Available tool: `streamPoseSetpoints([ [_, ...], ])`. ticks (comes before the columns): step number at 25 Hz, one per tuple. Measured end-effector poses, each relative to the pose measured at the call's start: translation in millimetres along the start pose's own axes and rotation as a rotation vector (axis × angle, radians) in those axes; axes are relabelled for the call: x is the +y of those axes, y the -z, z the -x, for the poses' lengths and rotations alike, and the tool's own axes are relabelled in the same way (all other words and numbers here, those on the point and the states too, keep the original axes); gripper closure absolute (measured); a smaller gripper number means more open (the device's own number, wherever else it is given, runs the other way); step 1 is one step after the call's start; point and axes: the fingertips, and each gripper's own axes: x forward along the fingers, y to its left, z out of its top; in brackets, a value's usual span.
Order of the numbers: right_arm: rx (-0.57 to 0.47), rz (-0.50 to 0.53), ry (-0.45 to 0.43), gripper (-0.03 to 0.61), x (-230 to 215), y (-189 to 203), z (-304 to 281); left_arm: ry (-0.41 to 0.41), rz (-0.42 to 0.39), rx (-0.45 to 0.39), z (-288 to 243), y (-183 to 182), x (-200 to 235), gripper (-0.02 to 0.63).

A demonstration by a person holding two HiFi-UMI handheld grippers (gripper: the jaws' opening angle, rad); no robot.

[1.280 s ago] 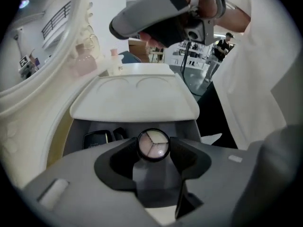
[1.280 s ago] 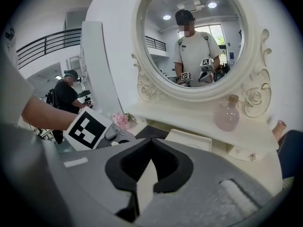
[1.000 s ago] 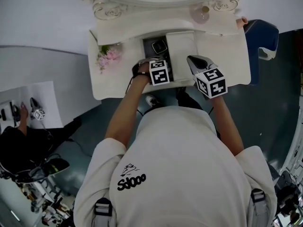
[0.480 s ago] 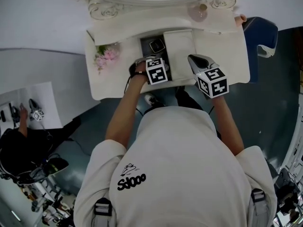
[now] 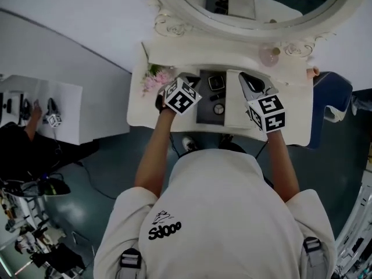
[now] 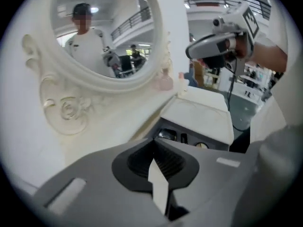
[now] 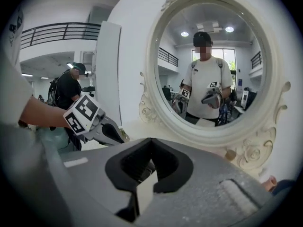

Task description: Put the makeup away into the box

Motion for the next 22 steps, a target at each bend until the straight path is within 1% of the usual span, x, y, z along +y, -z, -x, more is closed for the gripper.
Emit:
streamPoseSetpoints([
  [1, -0.018, 0.015, -0.011, 0.577, 0.5, -11.1, -2.9, -0.041, 0.059, -0.028, 12.2, -1.0, 12.7, 0.597],
  [3, -0.058, 0.022, -0.027, 0.577, 0.4, -32.2, -7.6, -0.115, 0.145, -0.093, 36.5, -4.1, 34.3, 0.597],
  [5, -0.097, 0.029, -0.032, 0.577, -1.1, -52.0, -9.7, -0.16, 0.216, -0.182, 59.5, -12.6, 50.1, 0.597],
  [7, -0.136, 0.052, -0.033, 0.577, -0.8, -71.4, -9.2, -0.188, 0.265, -0.263, 81.7, -22.7, 61.3, 0.597],
  [9, -0.174, 0.085, -0.034, 0.577, 2.9, -90.8, -7.4, -0.231, 0.26, -0.313, 103.0, -32.0, 71.2, 0.597],
  [13, -0.252, 0.136, -0.048, 0.577, 14.3, -127.8, 0.4, -0.319, 0.197, -0.396, 144.7, -58.2, 85.6, 0.597],
  [18, -0.381, 0.159, -0.049, 0.577, 21.9, -177.3, 19.4, -0.397, 0.163, -0.442, 183.8, -88.7, 101.3, 0.597],
  [22, -0.435, 0.203, -0.048, 0.577, 27.6, -205.4, 31.6, -0.446, 0.14, -0.52, 214.8, -113.0, 109.0, 0.597],
])
